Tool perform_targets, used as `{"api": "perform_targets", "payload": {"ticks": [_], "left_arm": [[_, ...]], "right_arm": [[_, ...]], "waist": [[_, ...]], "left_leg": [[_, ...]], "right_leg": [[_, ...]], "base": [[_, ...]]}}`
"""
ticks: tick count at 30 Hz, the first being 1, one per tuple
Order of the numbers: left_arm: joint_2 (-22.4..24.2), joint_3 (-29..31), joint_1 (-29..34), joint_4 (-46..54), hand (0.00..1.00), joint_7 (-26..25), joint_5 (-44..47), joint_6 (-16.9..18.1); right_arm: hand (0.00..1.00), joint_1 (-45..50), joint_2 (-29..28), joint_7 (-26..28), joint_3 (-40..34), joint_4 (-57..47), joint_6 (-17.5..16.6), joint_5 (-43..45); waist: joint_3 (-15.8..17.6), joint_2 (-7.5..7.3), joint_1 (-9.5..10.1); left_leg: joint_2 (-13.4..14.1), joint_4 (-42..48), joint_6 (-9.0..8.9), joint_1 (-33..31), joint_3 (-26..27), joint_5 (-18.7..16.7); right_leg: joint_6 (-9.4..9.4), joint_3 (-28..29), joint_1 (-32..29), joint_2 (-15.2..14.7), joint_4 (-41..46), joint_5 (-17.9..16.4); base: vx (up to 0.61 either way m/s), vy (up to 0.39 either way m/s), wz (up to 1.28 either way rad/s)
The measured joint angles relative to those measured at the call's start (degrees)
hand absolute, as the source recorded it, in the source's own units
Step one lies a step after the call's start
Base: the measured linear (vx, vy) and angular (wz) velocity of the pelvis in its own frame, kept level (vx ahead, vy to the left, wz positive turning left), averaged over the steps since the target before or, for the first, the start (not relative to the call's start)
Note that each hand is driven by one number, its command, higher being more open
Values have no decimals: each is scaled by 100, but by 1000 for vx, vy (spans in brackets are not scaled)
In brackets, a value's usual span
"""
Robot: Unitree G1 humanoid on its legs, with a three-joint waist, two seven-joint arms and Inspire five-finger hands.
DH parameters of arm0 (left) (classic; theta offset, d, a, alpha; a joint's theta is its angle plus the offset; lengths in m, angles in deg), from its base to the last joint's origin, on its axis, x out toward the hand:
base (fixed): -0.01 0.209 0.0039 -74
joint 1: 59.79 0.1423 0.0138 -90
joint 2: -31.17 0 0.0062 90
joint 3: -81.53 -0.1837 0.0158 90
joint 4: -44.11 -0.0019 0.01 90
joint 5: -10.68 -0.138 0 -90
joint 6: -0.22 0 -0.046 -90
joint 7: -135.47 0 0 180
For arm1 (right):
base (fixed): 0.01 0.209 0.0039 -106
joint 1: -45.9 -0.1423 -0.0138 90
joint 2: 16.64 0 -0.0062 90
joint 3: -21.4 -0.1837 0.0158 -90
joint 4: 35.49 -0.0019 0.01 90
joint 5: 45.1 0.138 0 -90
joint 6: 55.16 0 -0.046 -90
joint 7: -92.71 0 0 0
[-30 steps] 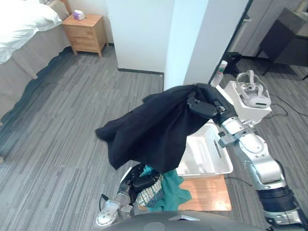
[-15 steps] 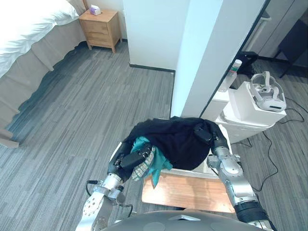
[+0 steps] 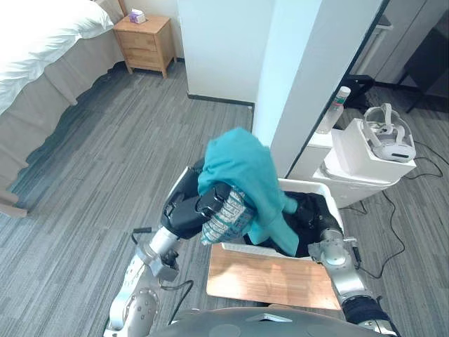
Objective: Tidy up the quilt and then pick up the clothes from the bed and put them into the laundry hamper
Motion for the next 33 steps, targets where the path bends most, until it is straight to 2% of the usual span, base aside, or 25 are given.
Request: {"api": "perform_targets", "payload": {"ticks": [4,7,9,13,19,21,24,26,29,33], "left_arm": [[-143,-214,-320,252,0,128,18,-5],[-270,-283,-494,442,0,-259,-359,139],[-405,-207,-724,485,0,-1166,-1340,416],[-499,184,-813,487,0,-2261,-2462,409],[-540,787,-916,487,0,-3221,-3754,381],[-474,931,-828,486,0,-3545,-4525,421],[-220,970,-446,486,0,-3734,-5225,618],[-191,967,-304,473,0,-3752,-5480,630],[-190,967,-259,213,0,-3745,-5484,627],[-188,870,-251,-352,0,-3534,-5419,497]], "right_arm": [[100,-83,29,17,195,278,92,-145],[100,-230,68,3,310,544,135,-143],[100,-231,84,-94,326,546,131,-141],[100,-190,87,-325,236,251,103,-134],[100,270,98,-340,-517,-1504,-175,-130],[100,397,98,-318,-797,-2224,-348,-131],[100,532,98,-229,-1174,-2951,-359,-130],[100,574,98,-169,-1388,-3193,-350,-127],[100,661,103,-54,-1660,-3496,-328,-75],[100,827,108,123,-1950,-3744,-326,203]], "waist": [[-7,11,-6],[-26,42,-32],[-43,55,-57],[-57,70,-163],[-65,69,-268],[-85,53,-300],[-91,42,-318],[-111,10,-333],[-127,0,-347],[-161,27,-481]], "left_leg": [[6,49,-5,-1,31,-11],[10,93,-3,5,65,-28],[17,104,-1,20,65,-31],[24,145,5,20,120,-45],[51,197,-26,51,283,-98],[52,190,-27,45,371,-103],[74,182,-38,110,490,-148],[93,180,-42,117,525,-161],[116,180,-52,121,614,-191],[127,181,-76,131,777,-235]], "right_leg": [[-2,31,6,2,0,2],[-3,91,14,10,0,6],[-2,102,46,12,-1,7],[14,139,49,18,0,28],[18,282,28,60,0,47],[18,366,-39,75,0,68],[18,490,-48,118,0,71],[17,516,-52,142,-1,70],[16,599,-83,177,-1,69],[18,769,-151,222,0,72]], "base": [[-59,-39,-4],[-59,-36,-6],[-63,-37,1],[-67,-38,-4],[-46,-27,-13],[-34,-21,-21],[-27,-19,-22],[-28,-27,-12],[-37,-37,-13],[-43,-32,-20]]}}
